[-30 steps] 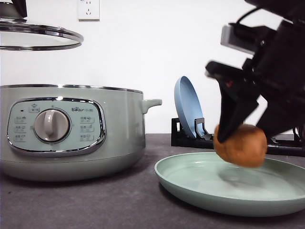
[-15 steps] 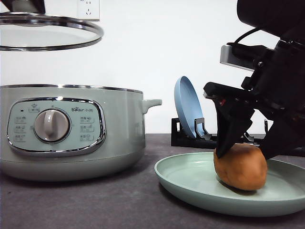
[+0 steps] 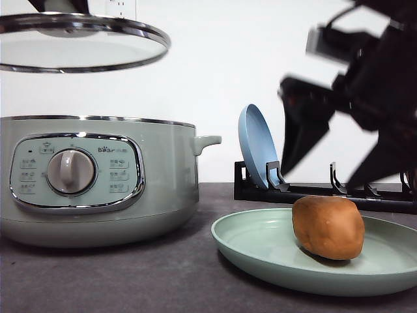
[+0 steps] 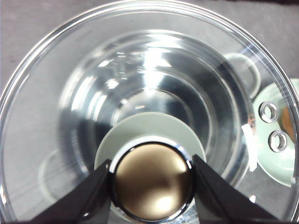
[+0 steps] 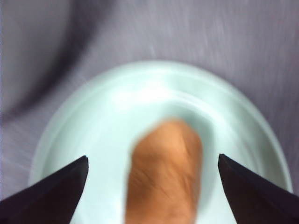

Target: Transfer potato from steamer to green plate

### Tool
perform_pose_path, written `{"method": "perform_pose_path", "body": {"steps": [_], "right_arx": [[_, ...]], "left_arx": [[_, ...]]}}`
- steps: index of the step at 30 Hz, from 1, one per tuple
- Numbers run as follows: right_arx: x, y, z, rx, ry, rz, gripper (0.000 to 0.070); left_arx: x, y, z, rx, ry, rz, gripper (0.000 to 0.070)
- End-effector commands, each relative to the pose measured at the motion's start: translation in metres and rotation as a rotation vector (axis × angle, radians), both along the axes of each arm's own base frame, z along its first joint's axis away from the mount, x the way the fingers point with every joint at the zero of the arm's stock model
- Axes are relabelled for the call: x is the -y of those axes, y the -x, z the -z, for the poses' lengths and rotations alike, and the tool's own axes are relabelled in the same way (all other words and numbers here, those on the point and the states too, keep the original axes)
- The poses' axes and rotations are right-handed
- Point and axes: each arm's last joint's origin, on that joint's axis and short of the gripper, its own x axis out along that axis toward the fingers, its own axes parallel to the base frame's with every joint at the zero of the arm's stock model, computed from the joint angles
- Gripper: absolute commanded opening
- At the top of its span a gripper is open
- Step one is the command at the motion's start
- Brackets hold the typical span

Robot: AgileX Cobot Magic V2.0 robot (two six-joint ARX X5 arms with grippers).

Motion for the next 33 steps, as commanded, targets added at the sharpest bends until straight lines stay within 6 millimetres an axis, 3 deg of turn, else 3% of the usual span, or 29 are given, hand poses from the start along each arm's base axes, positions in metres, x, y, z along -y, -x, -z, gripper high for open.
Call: {"method": "perform_pose_path", "body": {"steps": [1, 7, 14, 24, 33], "right_arx": [[-0.002, 0.001, -0.011, 0.044, -0.010, -0.020, 0.0561], [0.007, 0.012, -0.036, 0.133, -0.067, -0.025, 0.0561], [0.016, 0.024, -0.049, 0.177, -0.099, -0.025, 0.0560], [0.020, 0.028, -0.050, 0.182, -0.084, -0.013, 0.0561], [0.020, 0.028, -0.049, 0.176, -0.076, -0.013, 0.0560]], "left_arx": [[0.006, -0.007, -0.007, 0.048, 0.019, 0.016, 0.0003], [0.019, -0.023, 0.009, 0.008, -0.001, 0.040, 0.0003], [0.025, -0.037, 0.023, -0.028, -0.021, 0.048, 0.0003], [0.031, -0.051, 0.041, -0.076, -0.041, 0.051, 0.0003], [0.032, -0.055, 0.044, -0.077, -0.042, 0.053, 0.0003]]}}
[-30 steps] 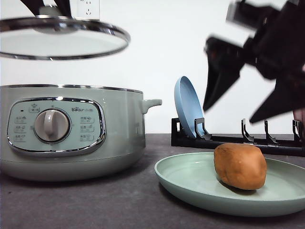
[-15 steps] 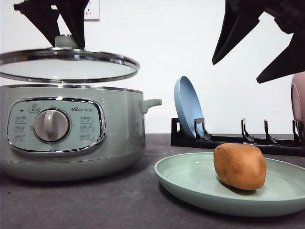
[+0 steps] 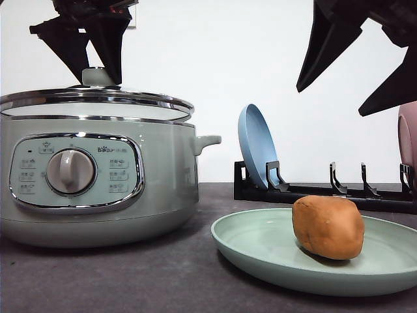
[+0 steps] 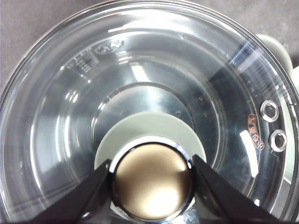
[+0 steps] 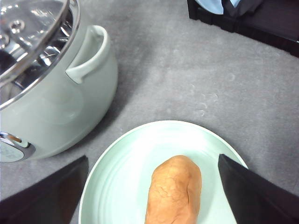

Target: Transfer potato from steamer to green plate

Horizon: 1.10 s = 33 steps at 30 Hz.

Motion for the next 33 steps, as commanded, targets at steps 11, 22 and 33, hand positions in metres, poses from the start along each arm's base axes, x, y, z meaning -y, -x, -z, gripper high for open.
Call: {"method": "perform_pose_path", "body": {"steps": [11, 22, 33], "right_arx": [[-0.002, -0.001, -0.005, 0.023, 0.007, -0.007, 0.0561], [-0.002, -0.001, -0.005, 0.022, 0.007, -0.007, 0.0560], [-0.002, -0.001, -0.005, 0.022, 0.007, -0.007, 0.0560]], "left_arx": [[0.004, -0.006, -0.006, 0.040, 0.014, 0.015, 0.0003], [0.009, -0.010, 0.001, 0.019, 0.005, 0.022, 0.0003], [0.008, -0.012, 0.005, 0.018, -0.036, 0.009, 0.0003]]}}
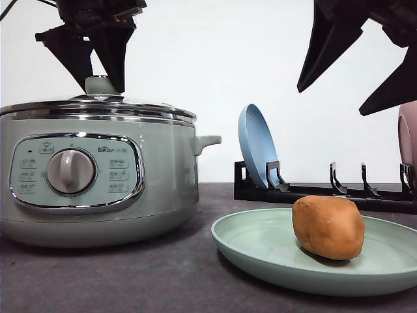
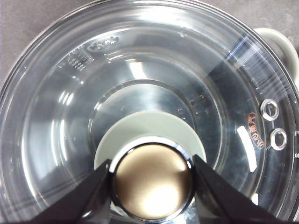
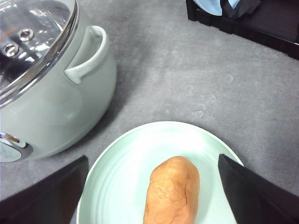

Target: Transfer potato from steamer to green plate

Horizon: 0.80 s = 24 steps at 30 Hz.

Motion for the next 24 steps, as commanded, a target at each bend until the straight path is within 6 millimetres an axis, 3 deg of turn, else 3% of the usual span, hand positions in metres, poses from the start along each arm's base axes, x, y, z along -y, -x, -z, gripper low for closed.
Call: {"method": "perform_pose_path", "body": {"steps": [1, 21, 24], "right_arx": [[-0.002, -0.001, -0.005, 0.017, -0.001, -0.009, 0.0560], [-0.002, -0.001, -0.005, 0.022, 0.008, -0.016, 0.0560], [-0.002, -0.001, -0.005, 0.023, 0.010, -0.018, 0.0560]], "left_arx": [[0.003, -0.007, -0.004, 0.035, -0.008, 0.000, 0.0003], [0.016, -0.008, 0.007, 0.006, -0.067, 0.022, 0.0009], [0.016, -0.008, 0.008, -0.002, -0.061, 0.007, 0.0143]]}}
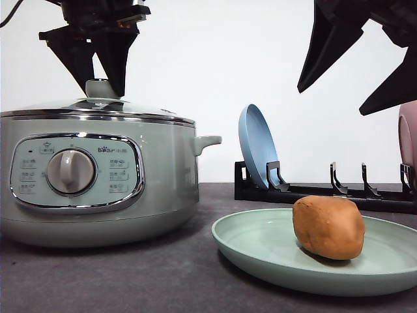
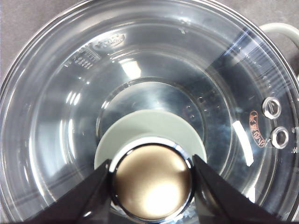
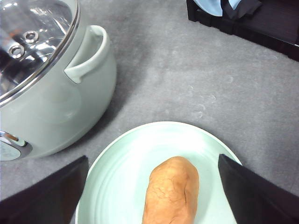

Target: Transfer potato from steamer to green plate

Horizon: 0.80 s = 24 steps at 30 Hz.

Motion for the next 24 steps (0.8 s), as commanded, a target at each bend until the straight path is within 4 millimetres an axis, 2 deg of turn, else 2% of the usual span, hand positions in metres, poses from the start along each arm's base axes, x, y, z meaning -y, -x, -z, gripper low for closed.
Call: {"method": "perform_pose_path", "body": {"steps": [1, 4, 6, 9, 15, 24], "right_arx": [[-0.002, -0.001, -0.005, 0.018, 0.002, -0.011, 0.0560], [-0.002, -0.001, -0.005, 0.018, 0.002, -0.012, 0.0560], [-0.002, 0.000, -0.005, 0.019, 0.004, -0.014, 0.0560], [-0.002, 0.000, -0.005, 0.019, 0.005, -0.015, 0.0560], [-0.003, 0.000, -0.005, 0.019, 0.004, -0.023, 0.0560], [-0.004, 0.001, -0.005, 0.003, -0.016, -0.087, 0.0560]], "left_arx": [[0.007, -0.006, 0.005, -0.005, -0.007, 0.003, 0.0209], [0.006, -0.006, 0.003, 0.000, -0.005, 0.003, 0.0421], [0.006, -0.004, 0.000, 0.009, 0.000, 0.003, 0.0488], [0.004, 0.000, -0.008, 0.043, 0.015, 0.002, 0.0487], [-0.004, 0.017, -0.037, 0.155, 0.068, 0.000, 0.0486], [-0.017, 0.060, -0.077, 0.224, 0.190, 0.047, 0.0470]]}}
